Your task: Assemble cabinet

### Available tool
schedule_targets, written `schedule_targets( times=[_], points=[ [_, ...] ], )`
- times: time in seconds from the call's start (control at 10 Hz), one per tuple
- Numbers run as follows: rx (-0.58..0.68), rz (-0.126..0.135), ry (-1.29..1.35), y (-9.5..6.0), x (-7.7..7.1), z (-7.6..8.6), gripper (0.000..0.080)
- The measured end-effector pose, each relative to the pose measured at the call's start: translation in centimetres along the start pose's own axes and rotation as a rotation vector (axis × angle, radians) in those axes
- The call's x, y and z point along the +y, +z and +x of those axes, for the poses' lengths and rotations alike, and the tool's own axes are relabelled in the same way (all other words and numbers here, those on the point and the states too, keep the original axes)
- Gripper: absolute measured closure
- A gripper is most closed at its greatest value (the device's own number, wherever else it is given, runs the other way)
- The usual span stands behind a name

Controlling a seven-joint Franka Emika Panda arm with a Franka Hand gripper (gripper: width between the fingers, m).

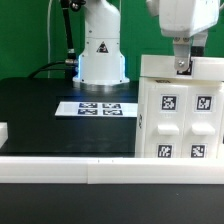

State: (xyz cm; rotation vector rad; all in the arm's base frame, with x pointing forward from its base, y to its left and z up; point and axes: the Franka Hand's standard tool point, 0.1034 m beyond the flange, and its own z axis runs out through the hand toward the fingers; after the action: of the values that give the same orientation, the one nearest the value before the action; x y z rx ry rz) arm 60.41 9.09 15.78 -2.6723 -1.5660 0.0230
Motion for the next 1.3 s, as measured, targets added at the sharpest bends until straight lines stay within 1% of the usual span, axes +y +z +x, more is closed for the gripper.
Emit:
schedule_targets(
  times=[0.2,0.3,0.4,0.5,0.6,0.9,1.3],
  points=[
    [-0.001,0.001,0.008,0.25,-0.02,-0.30,0.0002],
    [-0.001,0.001,0.010,0.27,-0.01,-0.32,0.0021],
    [-0.002,0.000,0.010,0.27,0.01,-0.35,0.0021],
    [-0.002,0.000,0.011,0.26,0.06,-0.41,0.0190],
    [-0.002,0.000,0.013,0.27,0.09,-0.45,0.0243],
    [-0.002,0.001,0.084,0.27,0.10,-0.47,0.0243],
    [-0.001,0.001,0.377,0.27,0.09,-0.45,0.0243]
  ],
)
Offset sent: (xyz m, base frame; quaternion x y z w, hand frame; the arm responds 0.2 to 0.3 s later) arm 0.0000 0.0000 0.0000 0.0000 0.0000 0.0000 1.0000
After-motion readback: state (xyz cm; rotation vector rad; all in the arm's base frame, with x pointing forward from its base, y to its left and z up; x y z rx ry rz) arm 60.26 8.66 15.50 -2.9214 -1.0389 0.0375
